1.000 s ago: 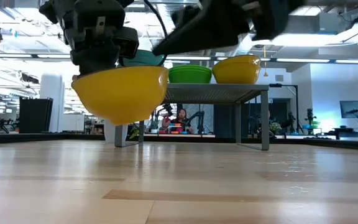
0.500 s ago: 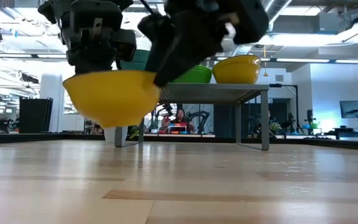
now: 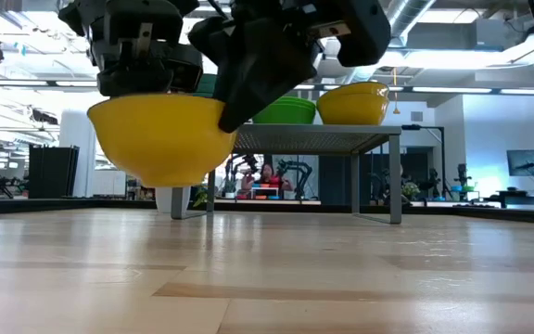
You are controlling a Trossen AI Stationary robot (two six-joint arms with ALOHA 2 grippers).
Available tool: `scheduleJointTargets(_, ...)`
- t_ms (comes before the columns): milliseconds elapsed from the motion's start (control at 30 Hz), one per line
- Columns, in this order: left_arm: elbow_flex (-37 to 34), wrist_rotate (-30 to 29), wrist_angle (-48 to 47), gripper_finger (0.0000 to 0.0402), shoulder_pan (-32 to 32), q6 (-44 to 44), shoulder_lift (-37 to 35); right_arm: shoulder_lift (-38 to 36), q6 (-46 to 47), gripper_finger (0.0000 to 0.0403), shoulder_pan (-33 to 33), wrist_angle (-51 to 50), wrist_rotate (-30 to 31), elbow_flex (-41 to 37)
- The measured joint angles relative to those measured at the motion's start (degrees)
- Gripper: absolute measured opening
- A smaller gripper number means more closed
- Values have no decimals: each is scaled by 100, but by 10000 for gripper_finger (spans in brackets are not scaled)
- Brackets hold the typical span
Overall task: Pick & Place Mini bowls
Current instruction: Stack the yellow and white patterned bowl on the other yellow and white patterned bowls on the shelf
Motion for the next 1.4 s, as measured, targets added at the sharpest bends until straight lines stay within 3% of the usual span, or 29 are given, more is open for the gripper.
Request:
scheduleJointTargets(367, 0, 35, 103, 22, 126, -175, -11, -16, -386, 40, -20, -75, -45, 3)
scheduleJointTargets(767, -11, 173, 262, 108, 138, -182, -11, -22, -495, 15, -17, -82, -76, 5)
scheduleJointTargets(1000, -3, 162, 501, 133, 157, -196, -136, -17, 90, 12, 86, -237, -411, 16)
scheduleJointTargets(1400, 15, 141, 861, 131, 23, -43, -906, -38, 1293, 12, 312, -920, -390, -1)
